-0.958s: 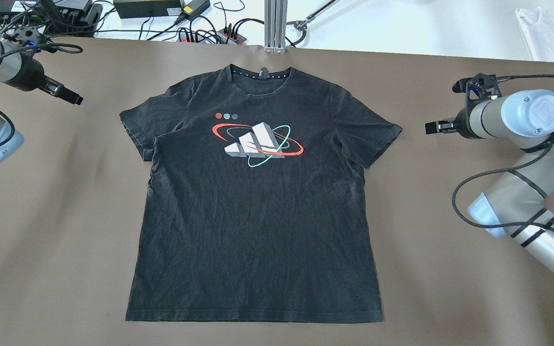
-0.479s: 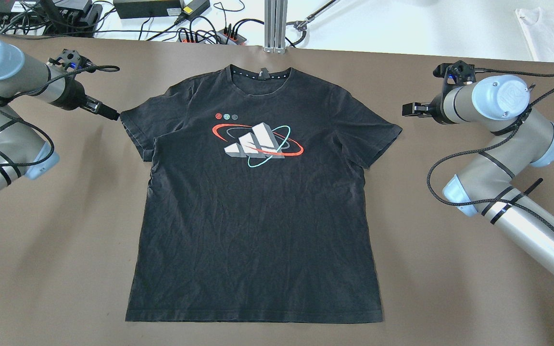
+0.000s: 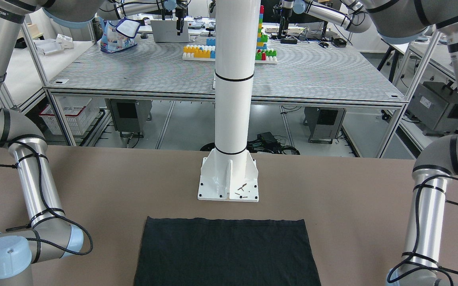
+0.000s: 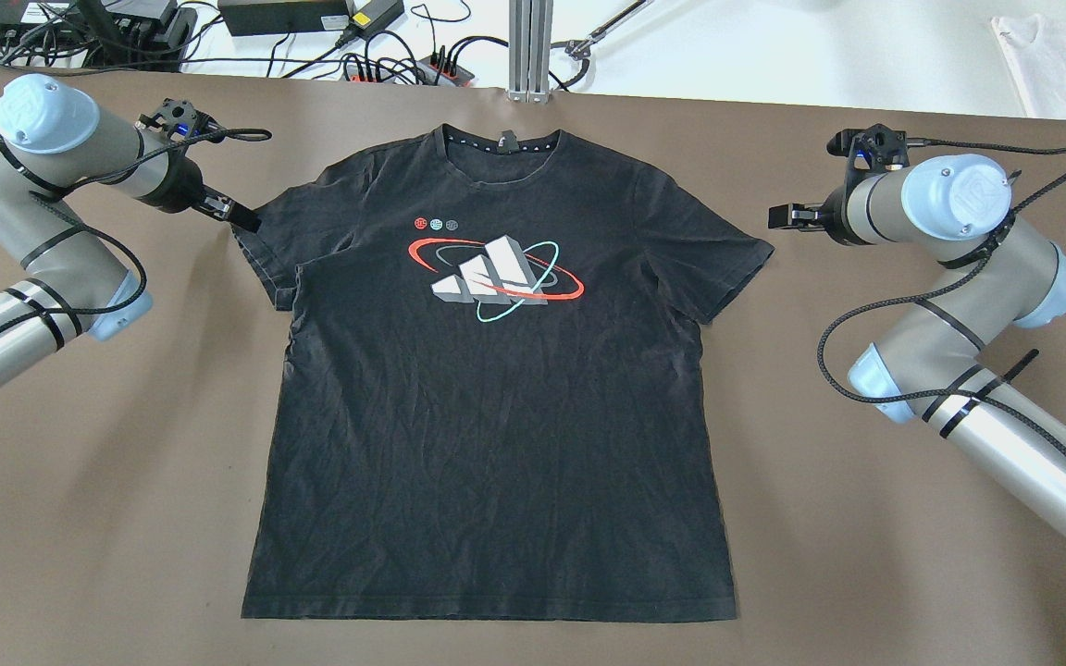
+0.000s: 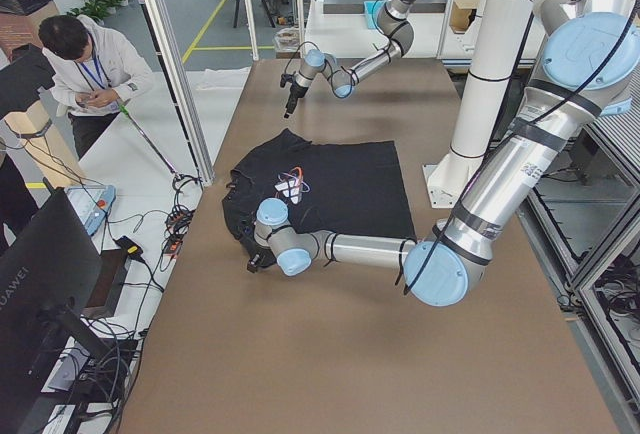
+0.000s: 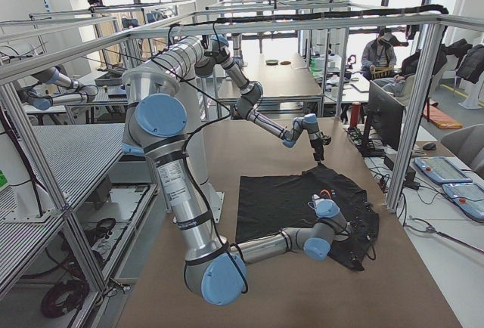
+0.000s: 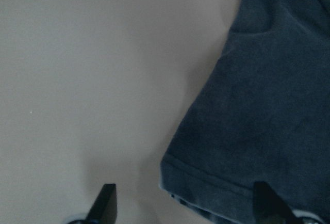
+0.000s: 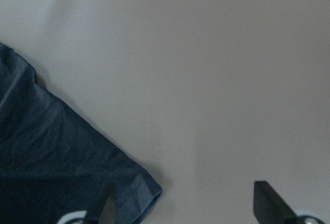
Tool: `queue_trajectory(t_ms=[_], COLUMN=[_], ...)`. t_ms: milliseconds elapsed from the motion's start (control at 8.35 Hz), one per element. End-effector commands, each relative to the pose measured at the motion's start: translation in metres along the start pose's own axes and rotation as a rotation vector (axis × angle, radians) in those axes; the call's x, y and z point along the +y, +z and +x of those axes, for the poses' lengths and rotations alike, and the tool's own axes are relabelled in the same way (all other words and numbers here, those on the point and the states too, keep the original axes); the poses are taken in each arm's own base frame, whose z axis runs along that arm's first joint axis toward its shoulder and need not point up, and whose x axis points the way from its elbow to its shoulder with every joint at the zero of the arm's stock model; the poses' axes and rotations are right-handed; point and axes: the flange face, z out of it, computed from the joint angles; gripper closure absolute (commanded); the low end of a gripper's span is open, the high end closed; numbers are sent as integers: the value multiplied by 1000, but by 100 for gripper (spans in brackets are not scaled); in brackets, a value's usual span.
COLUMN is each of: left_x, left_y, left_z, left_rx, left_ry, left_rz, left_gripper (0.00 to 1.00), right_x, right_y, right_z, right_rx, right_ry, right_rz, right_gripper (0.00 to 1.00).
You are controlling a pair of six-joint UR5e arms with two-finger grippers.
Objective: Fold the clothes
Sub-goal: 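Move both grippers toward the shirt's sleeves farthest from the robot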
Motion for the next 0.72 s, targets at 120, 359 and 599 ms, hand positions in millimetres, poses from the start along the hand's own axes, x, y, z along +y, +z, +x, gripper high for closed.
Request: queue_trajectory(t_ms=[120,359,599], left_x=[-8,-7,-7], left_y=[13,14,13], left_z=[-3,-4,-3], left_rx=[-17,-18,-15], left_ry=[-12,-13,-11], left_rz=[-19,-20,-18], left_gripper=[25,34,81], right_x=[5,5,5], right_y=[2,2,2], right_z=[3,3,4], right_rx=[5,5,6], right_ry=[-2,-2,-3], right_rz=[-4,-4,-3], right_gripper=[6,6,6])
